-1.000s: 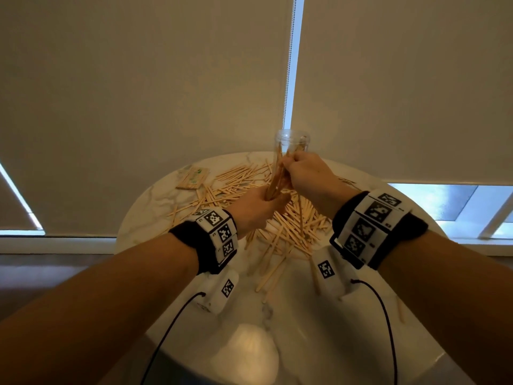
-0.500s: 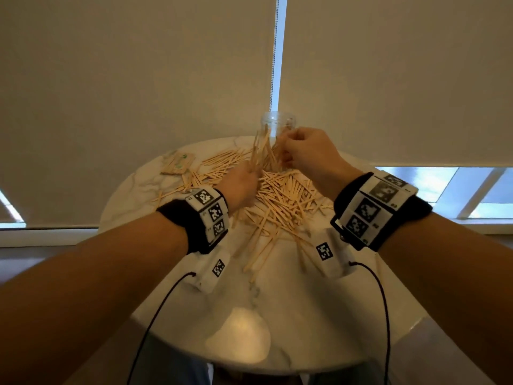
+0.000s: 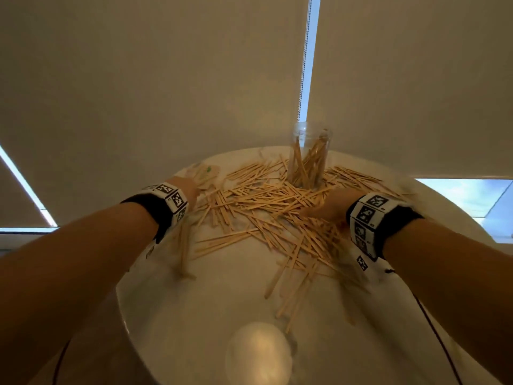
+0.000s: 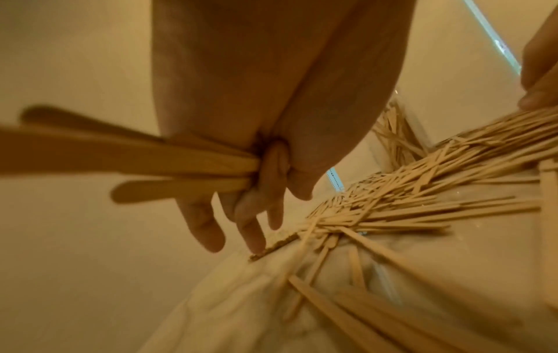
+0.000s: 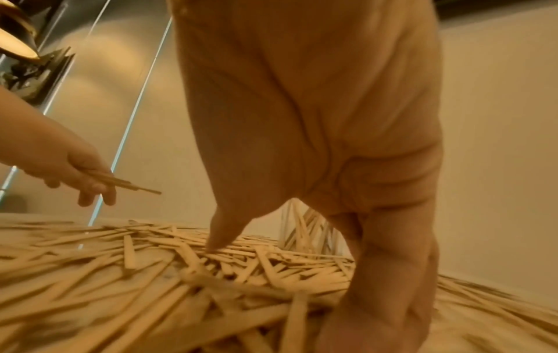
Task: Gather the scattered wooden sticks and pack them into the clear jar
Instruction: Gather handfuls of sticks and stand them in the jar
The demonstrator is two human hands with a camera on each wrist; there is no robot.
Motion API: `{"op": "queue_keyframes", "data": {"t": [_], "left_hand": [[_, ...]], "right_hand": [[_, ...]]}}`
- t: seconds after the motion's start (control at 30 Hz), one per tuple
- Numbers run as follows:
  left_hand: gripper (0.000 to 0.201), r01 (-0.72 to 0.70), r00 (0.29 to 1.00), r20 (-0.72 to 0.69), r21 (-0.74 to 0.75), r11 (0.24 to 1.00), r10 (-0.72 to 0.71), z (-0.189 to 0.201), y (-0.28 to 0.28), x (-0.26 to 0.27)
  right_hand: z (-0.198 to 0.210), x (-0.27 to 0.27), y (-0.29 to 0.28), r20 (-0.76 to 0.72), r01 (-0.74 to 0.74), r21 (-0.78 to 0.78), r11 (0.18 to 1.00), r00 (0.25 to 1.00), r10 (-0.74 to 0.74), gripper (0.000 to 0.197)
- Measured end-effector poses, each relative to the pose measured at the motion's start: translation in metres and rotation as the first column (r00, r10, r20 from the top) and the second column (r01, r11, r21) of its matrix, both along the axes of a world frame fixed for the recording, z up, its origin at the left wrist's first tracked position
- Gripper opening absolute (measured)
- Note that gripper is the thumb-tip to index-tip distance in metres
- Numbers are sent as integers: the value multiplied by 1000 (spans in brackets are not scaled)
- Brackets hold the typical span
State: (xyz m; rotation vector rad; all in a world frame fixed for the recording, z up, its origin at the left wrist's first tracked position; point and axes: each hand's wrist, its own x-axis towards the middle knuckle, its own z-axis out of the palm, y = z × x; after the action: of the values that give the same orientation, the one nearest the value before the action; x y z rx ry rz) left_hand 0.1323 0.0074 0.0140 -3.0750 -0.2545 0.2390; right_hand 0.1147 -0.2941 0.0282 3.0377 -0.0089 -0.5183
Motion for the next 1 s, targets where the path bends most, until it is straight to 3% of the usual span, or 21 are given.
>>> {"op": "queue_keyframes", "data": {"t": [0.07, 0.17, 0.4, 0.57, 0.7, 0.77, 0.87, 1.0], "left_hand": [[41, 3, 999, -49, -50, 999, -6, -12, -8, 2], [57, 100, 995, -12, -65, 993, -101, -26, -32, 1], [60, 119, 992, 57, -213, 970, -109, -30, -83, -4], [70, 23, 999, 22, -24, 999, -23, -9, -56, -14], [87, 63, 976, -215, 158, 985, -28, 2, -43, -42], [81, 93, 964, -260, 146, 985, -52, -2, -47, -54], [51, 113, 981, -163, 18, 993, -109, -10, -61, -59], [44, 172, 982, -63, -110, 979, -179, -23, -100, -64]], "right_hand": [[-4, 5, 5, -14, -20, 35, 999, 1000, 20, 60], [-6, 11, 6, 8, 0, 147, 989, 1000, -1, 32], [-5, 1, -1, -4, 55, 174, 983, 998, -55, 21], [-10, -6, -5, 18, 71, 237, 969, 997, -78, 37], [-8, -8, -8, 22, 71, 242, 968, 997, -79, 36], [-6, -8, -8, 11, 60, 232, 971, 998, -65, 32], [-3, -9, -9, -1, 89, 255, 963, 996, -92, 28], [0, -15, -15, 26, 131, 267, 955, 989, -143, 27]]}}
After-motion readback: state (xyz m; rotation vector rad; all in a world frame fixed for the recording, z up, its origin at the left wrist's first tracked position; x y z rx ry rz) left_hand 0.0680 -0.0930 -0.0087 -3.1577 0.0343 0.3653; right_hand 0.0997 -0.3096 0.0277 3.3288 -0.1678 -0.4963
